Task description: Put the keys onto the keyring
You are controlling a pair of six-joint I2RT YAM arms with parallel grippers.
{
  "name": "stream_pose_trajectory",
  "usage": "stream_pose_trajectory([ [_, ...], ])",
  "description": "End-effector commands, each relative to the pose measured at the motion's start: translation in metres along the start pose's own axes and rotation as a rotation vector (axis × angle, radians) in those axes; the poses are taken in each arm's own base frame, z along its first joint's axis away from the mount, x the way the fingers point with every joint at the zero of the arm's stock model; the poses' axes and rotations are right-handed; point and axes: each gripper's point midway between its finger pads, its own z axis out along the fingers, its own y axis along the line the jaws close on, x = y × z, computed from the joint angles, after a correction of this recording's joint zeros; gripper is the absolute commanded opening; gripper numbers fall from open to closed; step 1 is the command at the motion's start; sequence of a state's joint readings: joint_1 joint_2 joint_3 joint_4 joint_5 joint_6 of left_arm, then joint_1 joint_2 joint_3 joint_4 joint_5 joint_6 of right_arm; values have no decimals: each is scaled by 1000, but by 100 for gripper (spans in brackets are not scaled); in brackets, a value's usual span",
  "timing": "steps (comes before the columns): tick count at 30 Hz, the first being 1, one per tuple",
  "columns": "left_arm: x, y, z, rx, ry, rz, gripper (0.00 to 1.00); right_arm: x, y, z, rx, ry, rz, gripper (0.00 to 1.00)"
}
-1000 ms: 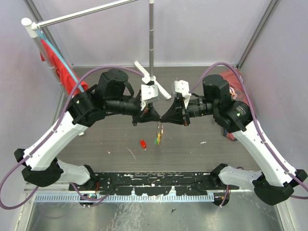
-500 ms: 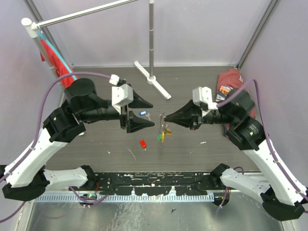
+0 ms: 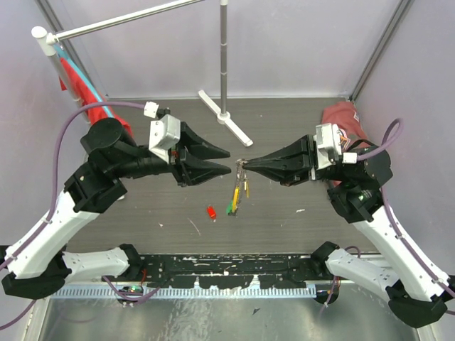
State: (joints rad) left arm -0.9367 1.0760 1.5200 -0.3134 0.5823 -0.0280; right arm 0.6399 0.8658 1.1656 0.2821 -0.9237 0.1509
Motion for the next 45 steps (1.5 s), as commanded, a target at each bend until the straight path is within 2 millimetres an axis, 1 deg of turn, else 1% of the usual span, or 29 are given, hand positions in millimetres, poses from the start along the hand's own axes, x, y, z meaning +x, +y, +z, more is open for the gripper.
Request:
stream_pose_trajectory([
  [1, -21, -10, 0, 47, -80, 18, 41, -27, 5, 4, -28, -102, -45, 1],
  [6, -27, -14, 1, 72, -112, 18, 41, -24, 2, 7, -28, -95, -32, 1],
  [10, -28, -16, 4, 92, -121, 9, 46, -19, -2, 8, -18, -78, -23, 1],
  [13, -26, -14, 7, 94, -115, 1, 48, -19, -3, 9, -19, -74, -18, 1],
  [21, -18, -10, 15, 96, -94, -19, 48, -18, -3, 9, -22, -69, -14, 1],
  [22, -17, -9, 16, 94, -92, -22, 46, -18, -2, 9, -22, -69, -15, 1],
  [26, -13, -8, 19, 99, -82, -31, 33, -17, -2, 9, -26, -65, -13, 1],
  [32, -11, -7, 20, 99, -73, -36, 2, -18, 0, 8, -23, -61, -18, 1],
  [33, -10, -7, 20, 98, -71, -35, 0, -17, -1, 8, -22, -60, -17, 1],
  [38, -6, -5, 18, 85, -53, -36, 0, -16, -1, 8, -19, -46, -17, 1],
  [39, -5, -5, 18, 83, -47, -32, 0, -15, -1, 7, -18, -38, -19, 2],
  [41, -4, -4, 17, 78, -38, -31, 0, -13, -1, 6, -13, -17, -26, 9],
  [43, -1, -4, 16, 76, -21, -31, 0, -10, -2, 5, -10, 13, -31, 25],
  [44, 0, -4, 16, 75, -11, -26, 0, -13, -2, 4, -6, 26, -43, 31],
  [45, 2, -3, 16, 73, 5, -25, 0, -11, -2, 3, -5, 51, -49, 35],
])
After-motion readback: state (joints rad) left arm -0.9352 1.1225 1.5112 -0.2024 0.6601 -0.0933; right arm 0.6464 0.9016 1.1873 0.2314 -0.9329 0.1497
